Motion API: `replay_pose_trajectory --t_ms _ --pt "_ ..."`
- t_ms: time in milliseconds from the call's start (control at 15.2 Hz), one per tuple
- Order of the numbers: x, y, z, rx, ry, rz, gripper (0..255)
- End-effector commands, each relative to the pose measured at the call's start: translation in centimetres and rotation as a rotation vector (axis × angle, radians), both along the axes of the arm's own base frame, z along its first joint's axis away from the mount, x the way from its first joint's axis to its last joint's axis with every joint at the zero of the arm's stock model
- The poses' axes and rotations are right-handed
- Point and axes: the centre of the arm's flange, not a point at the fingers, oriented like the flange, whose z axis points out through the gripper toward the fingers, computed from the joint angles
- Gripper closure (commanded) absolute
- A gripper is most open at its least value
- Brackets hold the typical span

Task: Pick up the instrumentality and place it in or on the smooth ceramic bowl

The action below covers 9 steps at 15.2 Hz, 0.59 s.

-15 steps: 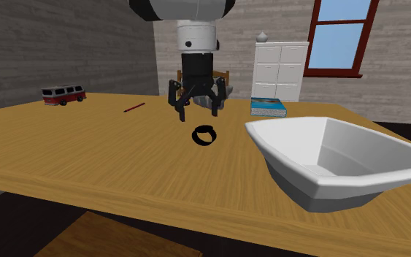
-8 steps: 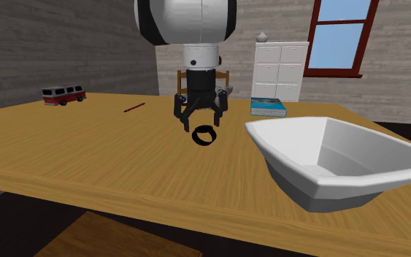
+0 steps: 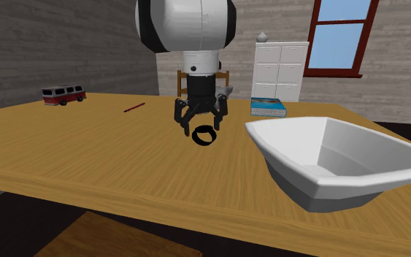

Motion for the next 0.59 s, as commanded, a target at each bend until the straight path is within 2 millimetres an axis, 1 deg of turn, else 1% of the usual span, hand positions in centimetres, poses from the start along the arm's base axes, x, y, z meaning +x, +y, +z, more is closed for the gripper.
replay_pose_trajectory --t_ms 0,66,132,528 --pt "0.0 0.0 0.0 0.0 0.0 0.0 0" --pt "0.0 0.0 0.0 0.0 0.0 0.0 0" --pt "0.0 0.0 0.0 0.0 0.0 0.0 255" --pt "0.0 0.0 0.0 0.0 0.0 0.0 255"
